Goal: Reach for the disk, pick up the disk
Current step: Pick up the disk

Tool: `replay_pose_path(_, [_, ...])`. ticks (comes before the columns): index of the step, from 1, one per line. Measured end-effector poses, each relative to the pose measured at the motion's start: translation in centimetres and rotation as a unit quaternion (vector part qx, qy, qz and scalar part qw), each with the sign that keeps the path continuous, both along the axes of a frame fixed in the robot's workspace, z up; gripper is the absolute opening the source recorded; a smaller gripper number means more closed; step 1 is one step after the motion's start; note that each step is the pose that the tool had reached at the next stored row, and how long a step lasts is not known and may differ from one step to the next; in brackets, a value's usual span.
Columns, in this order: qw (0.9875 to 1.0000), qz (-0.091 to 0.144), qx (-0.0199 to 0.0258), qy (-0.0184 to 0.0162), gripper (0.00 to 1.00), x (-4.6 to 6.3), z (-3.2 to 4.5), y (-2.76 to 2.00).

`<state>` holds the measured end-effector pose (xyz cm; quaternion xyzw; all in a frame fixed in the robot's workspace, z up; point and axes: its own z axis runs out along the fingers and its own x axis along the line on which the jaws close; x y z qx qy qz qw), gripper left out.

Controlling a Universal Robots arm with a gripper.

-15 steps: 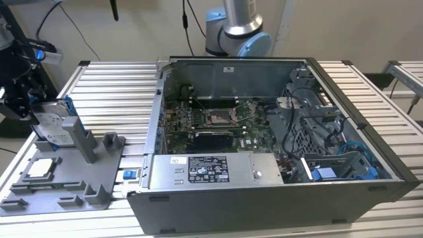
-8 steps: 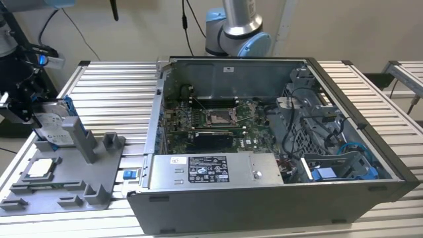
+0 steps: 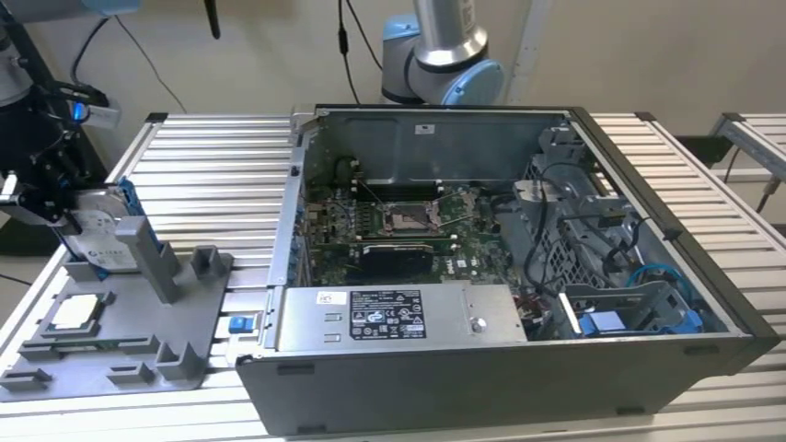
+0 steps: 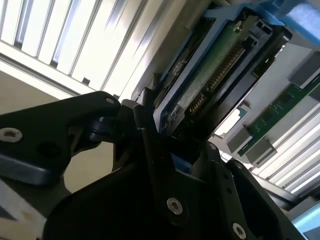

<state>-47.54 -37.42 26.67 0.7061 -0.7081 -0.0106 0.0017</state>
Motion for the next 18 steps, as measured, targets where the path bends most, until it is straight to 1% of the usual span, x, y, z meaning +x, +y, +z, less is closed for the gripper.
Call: replay_pose_path(18, [1.0000, 0.000, 0.0010, 0.0000, 0.00, 0.00, 0.00, 0.00])
